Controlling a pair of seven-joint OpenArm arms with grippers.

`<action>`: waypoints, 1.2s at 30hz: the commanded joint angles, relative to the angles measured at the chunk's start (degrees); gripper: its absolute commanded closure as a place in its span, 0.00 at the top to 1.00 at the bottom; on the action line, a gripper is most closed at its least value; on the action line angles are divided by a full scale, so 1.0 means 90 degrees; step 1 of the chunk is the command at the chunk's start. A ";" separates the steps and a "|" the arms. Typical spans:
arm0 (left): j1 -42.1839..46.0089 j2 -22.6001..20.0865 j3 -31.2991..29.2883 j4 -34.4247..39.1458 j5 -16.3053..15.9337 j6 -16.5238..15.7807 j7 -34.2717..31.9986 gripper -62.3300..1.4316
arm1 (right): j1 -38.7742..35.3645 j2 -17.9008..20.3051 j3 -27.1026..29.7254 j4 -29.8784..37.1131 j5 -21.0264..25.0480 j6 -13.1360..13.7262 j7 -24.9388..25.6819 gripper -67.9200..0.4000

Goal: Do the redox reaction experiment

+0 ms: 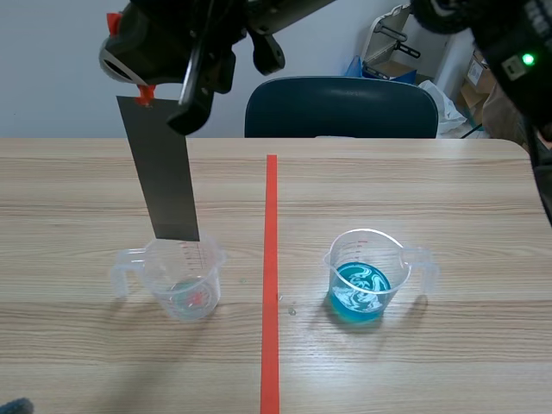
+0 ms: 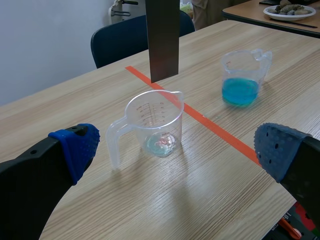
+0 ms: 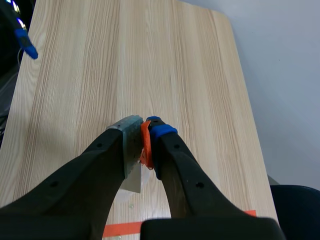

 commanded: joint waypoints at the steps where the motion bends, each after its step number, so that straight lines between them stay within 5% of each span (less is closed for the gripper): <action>1: 0.0012 0.0051 0.0024 0.0126 -0.0036 -0.0015 -0.0092 1.00 | 0.0163 -0.0134 0.0019 -0.0046 0.0056 0.0002 -0.0022 0.01; 16: 0.0012 0.0051 0.0024 0.0126 -0.0036 -0.0015 -0.0090 1.00 | 0.0182 -0.0714 0.0019 -0.0408 -0.0087 0.0005 -0.0398 0.01; 36: 0.0012 0.0051 0.0024 0.0126 -0.0036 -0.0015 -0.0092 1.00 | 0.0180 -0.0758 0.0019 -0.0413 -0.0087 0.0005 -0.0447 0.01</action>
